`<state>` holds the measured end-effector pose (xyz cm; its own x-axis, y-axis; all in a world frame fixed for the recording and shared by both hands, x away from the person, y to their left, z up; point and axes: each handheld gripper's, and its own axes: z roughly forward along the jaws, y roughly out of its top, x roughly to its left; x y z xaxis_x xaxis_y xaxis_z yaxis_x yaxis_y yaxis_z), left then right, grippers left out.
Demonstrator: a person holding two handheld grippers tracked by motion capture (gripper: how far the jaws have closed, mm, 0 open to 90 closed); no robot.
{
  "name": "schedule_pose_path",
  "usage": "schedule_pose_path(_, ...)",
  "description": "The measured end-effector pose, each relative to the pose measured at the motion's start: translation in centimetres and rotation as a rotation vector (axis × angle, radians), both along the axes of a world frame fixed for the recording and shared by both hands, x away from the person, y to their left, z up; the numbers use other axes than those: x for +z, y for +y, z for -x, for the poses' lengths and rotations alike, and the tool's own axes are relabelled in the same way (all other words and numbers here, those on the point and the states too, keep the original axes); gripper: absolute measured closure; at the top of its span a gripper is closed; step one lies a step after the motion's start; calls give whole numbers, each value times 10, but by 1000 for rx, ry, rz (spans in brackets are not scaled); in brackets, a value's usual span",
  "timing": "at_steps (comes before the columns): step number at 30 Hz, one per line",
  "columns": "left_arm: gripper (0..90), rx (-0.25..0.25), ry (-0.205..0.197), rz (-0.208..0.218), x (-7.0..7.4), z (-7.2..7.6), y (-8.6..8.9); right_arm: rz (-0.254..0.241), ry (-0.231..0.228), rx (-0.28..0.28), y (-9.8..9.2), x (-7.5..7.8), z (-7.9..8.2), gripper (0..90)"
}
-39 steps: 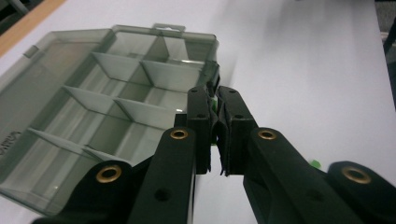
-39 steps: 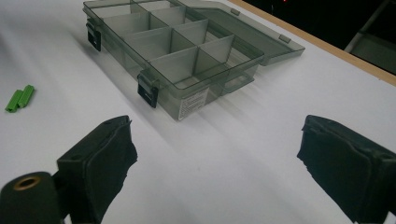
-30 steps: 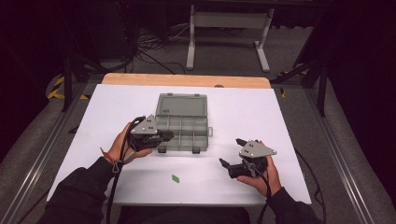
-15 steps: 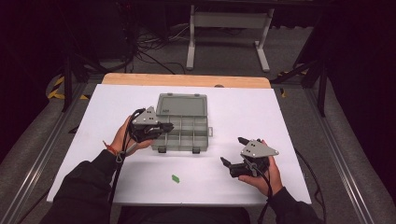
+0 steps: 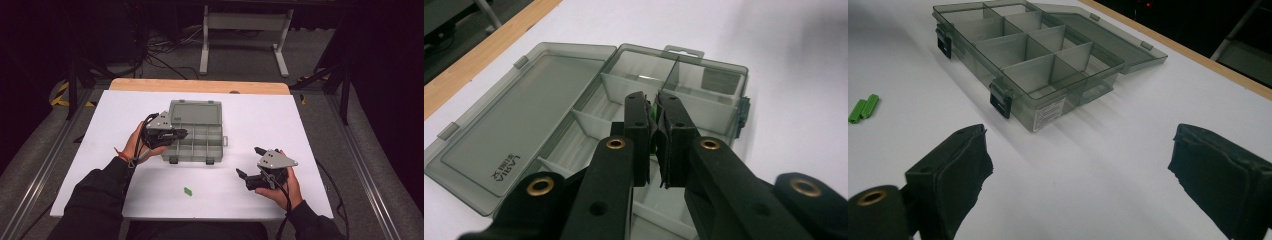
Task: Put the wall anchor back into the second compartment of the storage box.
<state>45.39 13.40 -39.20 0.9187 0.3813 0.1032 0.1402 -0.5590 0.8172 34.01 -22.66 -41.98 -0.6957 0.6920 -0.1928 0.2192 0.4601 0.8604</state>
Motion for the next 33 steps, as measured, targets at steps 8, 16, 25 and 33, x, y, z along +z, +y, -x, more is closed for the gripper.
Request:
schedule_pose_path(8,845,5,16,-20,-6,-11,-5,12,6,8,2,-2,0,90)
schedule_pose_path(16,845,18,42,-71,-12,-28,-15,12,13,15,3,-3,0,86)
schedule_pose_path(25,844,53,71,-116,-24,-41,-20,18,14,18,3,-4,-1,85)
schedule_pose_path(33,843,66,88,-129,-29,-44,-20,17,19,22,3,-4,-1,82)
